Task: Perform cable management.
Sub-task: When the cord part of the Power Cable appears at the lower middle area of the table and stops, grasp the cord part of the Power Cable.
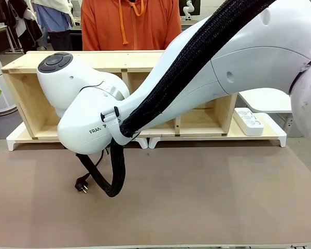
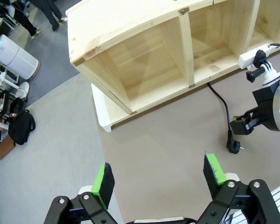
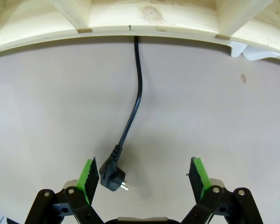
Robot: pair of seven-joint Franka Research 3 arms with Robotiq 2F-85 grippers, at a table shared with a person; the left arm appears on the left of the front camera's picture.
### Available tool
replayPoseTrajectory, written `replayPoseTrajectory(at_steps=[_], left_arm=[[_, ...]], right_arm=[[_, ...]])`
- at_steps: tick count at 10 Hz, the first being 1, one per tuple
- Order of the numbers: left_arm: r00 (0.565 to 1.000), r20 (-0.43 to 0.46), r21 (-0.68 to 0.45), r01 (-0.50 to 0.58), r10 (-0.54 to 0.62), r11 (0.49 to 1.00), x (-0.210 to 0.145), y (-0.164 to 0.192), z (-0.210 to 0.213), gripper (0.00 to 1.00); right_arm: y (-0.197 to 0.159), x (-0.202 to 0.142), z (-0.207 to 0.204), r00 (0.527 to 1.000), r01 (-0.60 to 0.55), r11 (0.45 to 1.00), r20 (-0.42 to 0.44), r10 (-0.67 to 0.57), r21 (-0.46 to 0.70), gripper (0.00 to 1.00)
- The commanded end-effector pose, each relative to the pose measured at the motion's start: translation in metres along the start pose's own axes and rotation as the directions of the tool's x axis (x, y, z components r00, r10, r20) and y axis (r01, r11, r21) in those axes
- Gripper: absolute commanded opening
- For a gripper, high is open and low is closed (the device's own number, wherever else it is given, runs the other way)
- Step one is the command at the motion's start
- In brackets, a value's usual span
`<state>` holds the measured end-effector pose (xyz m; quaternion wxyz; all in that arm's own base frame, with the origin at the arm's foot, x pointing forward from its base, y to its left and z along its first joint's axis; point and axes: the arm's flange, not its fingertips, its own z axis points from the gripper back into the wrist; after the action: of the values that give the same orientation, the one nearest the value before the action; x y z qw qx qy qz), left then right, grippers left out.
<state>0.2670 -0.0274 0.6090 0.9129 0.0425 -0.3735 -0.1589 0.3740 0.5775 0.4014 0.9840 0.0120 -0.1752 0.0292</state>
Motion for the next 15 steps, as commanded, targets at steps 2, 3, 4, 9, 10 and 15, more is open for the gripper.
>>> replayPoseTrajectory(at_steps=[2,3,4,9,10,15], left_arm=[[1.000,0.000,0.003,0.000,0.000,1.000,0.000,0.001,0.000,1.00],[1.000,0.000,0.003,0.000,0.000,1.000,0.000,0.001,0.000,1.00],[1.000,0.000,0.003,0.000,0.000,1.000,0.000,0.001,0.000,1.00],[1.000,0.000,0.003,0.000,0.000,1.000,0.000,0.001,0.000,1.00],[1.000,0.000,0.003,0.000,0.000,1.000,0.000,0.001,0.000,1.00],[1.000,0.000,0.003,0.000,0.000,1.000,0.000,0.001,0.000,1.00]], right_arm=[[-0.001,0.001,0.001,1.000,-0.004,1.000,-0.005,0.004,0.004,1.00],[0.000,0.000,0.000,1.000,0.001,1.000,0.000,-0.001,0.000,1.00],[0.003,0.005,-0.010,1.000,0.012,1.000,-0.027,-0.012,-0.004,1.00],[0.024,0.009,-0.029,0.992,0.023,0.997,-0.123,-0.014,0.074,1.00],[0.028,0.009,-0.031,0.988,0.048,0.996,-0.150,-0.036,0.077,1.00],[0.041,0.013,-0.064,0.967,0.078,0.994,-0.247,-0.056,0.081,1.00]])
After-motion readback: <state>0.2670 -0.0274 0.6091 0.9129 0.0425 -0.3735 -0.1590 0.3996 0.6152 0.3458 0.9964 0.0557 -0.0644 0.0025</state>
